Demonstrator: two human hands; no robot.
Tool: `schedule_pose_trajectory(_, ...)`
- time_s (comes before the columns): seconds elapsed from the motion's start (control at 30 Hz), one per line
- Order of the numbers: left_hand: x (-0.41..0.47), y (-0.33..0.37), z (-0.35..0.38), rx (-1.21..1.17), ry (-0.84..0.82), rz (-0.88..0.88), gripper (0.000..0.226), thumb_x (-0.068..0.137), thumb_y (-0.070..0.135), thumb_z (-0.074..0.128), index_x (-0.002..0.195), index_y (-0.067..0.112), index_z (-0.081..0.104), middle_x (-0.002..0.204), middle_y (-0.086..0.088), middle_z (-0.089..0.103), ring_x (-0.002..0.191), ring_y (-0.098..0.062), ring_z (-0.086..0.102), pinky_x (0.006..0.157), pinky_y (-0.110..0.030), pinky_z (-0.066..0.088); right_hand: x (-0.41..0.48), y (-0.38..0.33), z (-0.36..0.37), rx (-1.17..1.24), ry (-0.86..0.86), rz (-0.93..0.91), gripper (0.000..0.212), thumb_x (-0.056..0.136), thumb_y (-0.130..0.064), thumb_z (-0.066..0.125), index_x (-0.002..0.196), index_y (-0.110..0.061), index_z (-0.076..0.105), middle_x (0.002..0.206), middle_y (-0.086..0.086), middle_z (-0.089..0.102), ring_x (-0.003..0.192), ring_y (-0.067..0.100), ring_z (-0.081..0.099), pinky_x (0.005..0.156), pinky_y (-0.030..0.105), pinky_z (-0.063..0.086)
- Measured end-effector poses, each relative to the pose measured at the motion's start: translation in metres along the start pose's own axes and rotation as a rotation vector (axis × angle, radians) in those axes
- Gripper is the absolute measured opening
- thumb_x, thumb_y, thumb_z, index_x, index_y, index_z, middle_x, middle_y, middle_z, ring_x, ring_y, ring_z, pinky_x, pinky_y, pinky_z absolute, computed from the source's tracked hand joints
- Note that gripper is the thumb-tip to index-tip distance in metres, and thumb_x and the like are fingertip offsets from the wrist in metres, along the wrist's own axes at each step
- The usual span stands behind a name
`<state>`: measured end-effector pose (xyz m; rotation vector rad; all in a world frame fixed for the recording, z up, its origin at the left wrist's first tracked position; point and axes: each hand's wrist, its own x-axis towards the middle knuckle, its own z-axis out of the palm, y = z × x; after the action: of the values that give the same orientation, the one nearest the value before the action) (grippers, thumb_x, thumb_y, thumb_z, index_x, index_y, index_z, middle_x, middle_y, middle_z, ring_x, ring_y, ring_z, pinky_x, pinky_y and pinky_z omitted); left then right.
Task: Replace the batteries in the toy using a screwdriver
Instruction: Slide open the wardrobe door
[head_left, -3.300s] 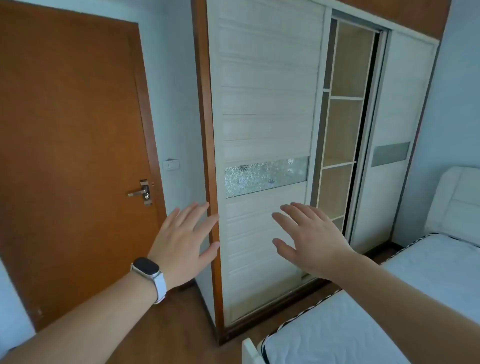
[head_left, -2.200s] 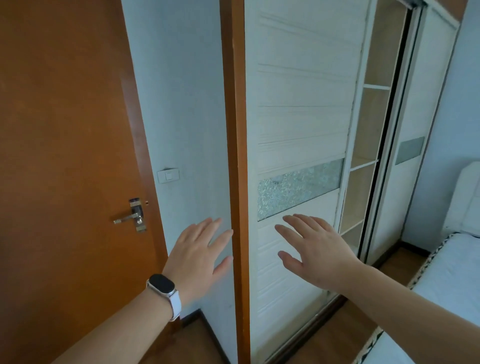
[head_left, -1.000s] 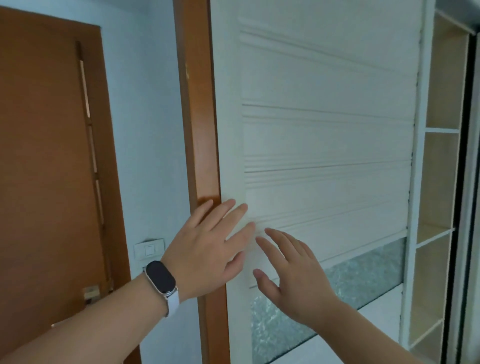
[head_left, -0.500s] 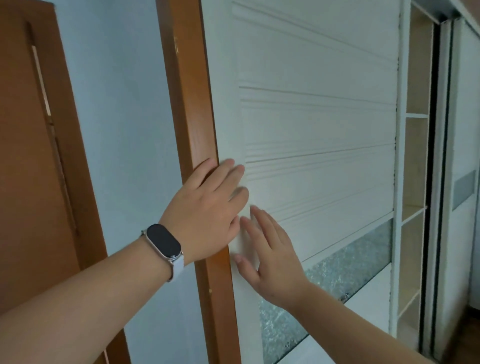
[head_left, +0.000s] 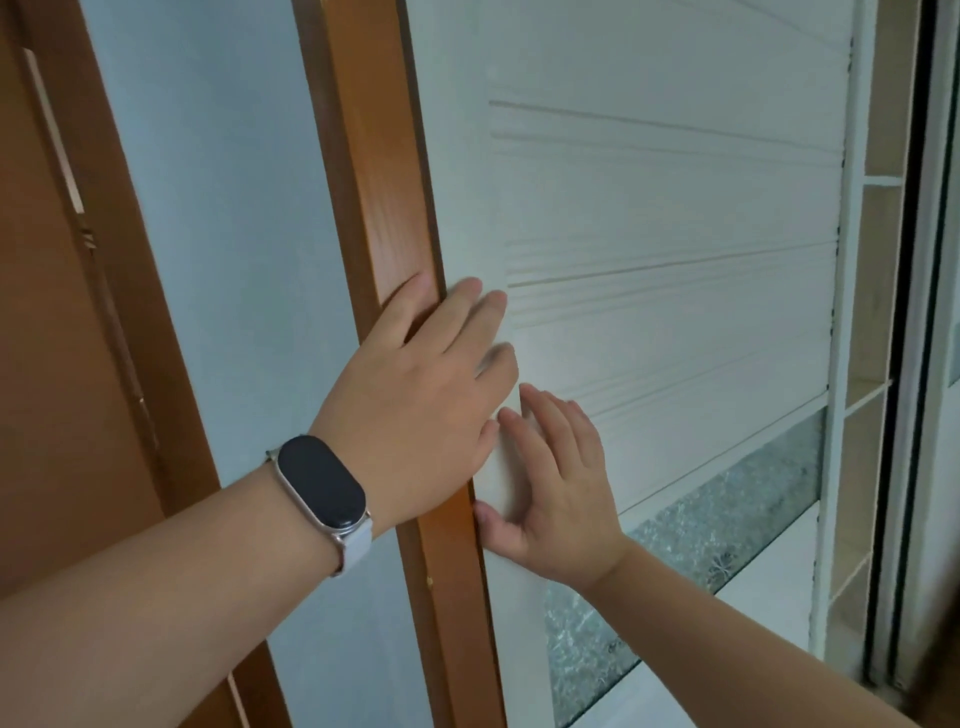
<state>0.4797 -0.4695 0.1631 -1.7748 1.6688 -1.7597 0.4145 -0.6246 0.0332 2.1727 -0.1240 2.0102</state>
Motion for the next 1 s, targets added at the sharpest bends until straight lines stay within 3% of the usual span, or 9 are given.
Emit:
schedule_pose_trajectory(0.2,0.008,0.006,-0.001,0.066,-0.087,0.024,0.054,0.096,0.046,0.046,0.137,0.011,0.053,0.158,-0.021,0.035,0.148,-0.038,0.028,0.118,-0.062,0.018,-0.001,0.022,0.006,-0.002,0.065,-0.076,0.070,0.084,-0.062,0.053,0.130,-0.010,0.050,0.132,0.023,0.058,0.120,0.039,0.056,0.102,0.054,0.042)
schedule_pose_trajectory(0.33,0.020,0.017,0.002,0.068,-0.116,0.014,0.055,0.100,0.049,0.040,0.142,0.014,0.048,0.162,-0.019,0.029,0.151,-0.039,0.022,0.119,-0.060,0.016,-0.004,0.034,0.011,0.033,0.105,-0.070,0.069,0.083,-0.063,0.053,0.128,-0.012,0.052,0.132,0.021,0.058,0.122,0.036,0.055,0.105,0.051,0.039)
schedule_pose_trajectory(0.57,0.046,0.042,0.012,0.021,-0.130,-0.027,0.053,0.101,0.050,0.044,0.138,0.012,0.052,0.159,-0.022,0.033,0.149,-0.041,0.027,0.115,-0.054,0.035,-0.006,0.081,0.006,0.064,0.110,-0.175,0.055,0.088,-0.045,0.049,0.131,-0.012,0.054,0.139,0.014,0.055,0.120,0.031,0.056,0.104,0.046,0.038)
schedule_pose_trajectory(0.83,0.074,0.067,0.033,0.019,-0.073,-0.029,0.054,0.104,0.049,0.044,0.140,0.009,0.050,0.160,-0.023,0.032,0.149,-0.042,0.026,0.115,-0.052,0.037,-0.011,0.131,0.000,0.071,0.116,-0.196,0.057,0.087,-0.046,0.050,0.133,-0.013,0.053,0.141,0.011,0.053,0.120,0.029,0.058,0.102,0.048,0.042)
schedule_pose_trajectory(1.0,0.091,0.089,0.056,-0.038,0.046,-0.053,0.055,0.101,0.049,0.051,0.136,0.008,0.056,0.155,-0.022,0.041,0.147,-0.040,0.032,0.114,-0.051,0.037,-0.015,0.160,-0.004,0.086,0.117,-0.163,0.057,0.087,-0.048,0.050,0.134,-0.017,0.053,0.143,0.011,0.050,0.126,0.031,0.052,0.109,0.051,0.034)
